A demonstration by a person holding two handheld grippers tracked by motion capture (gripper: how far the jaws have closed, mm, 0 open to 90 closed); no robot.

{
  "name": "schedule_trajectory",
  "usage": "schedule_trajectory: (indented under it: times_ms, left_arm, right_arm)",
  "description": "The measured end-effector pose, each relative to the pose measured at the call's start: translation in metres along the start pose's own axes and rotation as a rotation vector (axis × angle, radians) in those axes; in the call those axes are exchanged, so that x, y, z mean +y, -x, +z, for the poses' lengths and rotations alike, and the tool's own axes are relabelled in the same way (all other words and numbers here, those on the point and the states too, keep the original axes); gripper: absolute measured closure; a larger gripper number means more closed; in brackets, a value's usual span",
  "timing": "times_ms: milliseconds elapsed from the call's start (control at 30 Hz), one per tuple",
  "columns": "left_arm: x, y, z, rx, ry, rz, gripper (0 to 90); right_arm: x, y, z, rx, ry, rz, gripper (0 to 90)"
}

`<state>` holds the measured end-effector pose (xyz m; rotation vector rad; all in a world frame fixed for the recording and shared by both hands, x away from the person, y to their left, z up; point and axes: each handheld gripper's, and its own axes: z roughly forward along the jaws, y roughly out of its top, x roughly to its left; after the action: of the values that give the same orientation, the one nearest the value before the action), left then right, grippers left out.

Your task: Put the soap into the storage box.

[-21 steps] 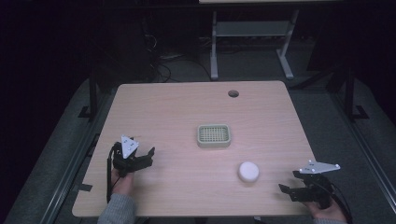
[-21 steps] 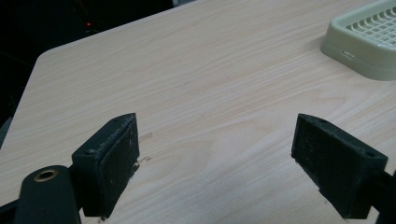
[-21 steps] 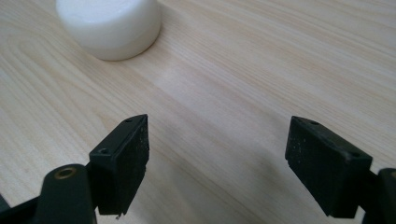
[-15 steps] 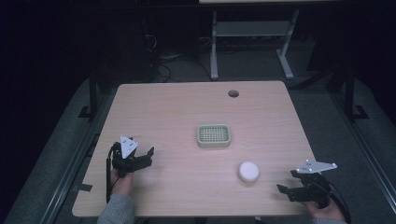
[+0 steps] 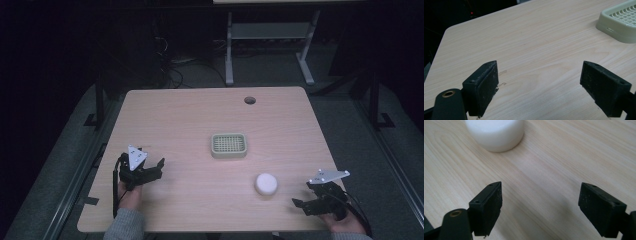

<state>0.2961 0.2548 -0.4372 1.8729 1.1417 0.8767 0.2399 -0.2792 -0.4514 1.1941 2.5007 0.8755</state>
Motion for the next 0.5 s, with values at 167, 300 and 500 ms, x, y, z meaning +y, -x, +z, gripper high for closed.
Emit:
schedule_trajectory:
  times_ms: [167,300,500]
  left_arm:
    - [-0.001,-0.001,-0.001,0.0,0.002,0.004,14.8]
    - [-0.001,-0.002,0.0,0.002,0.0,-0.002,14.8]
    - [-0.001,-0.003,0.0,0.001,0.006,-0.009,14.8]
  right_arm:
    - [0.009,-0.003,-0.005,0.005,-0.005,-0.016,18.0]
    - [0.015,-0.007,-0.008,0.013,-0.02,-0.034,18.0]
    - [0.026,-0.008,-0.01,0.016,-0.035,-0.06,17.6]
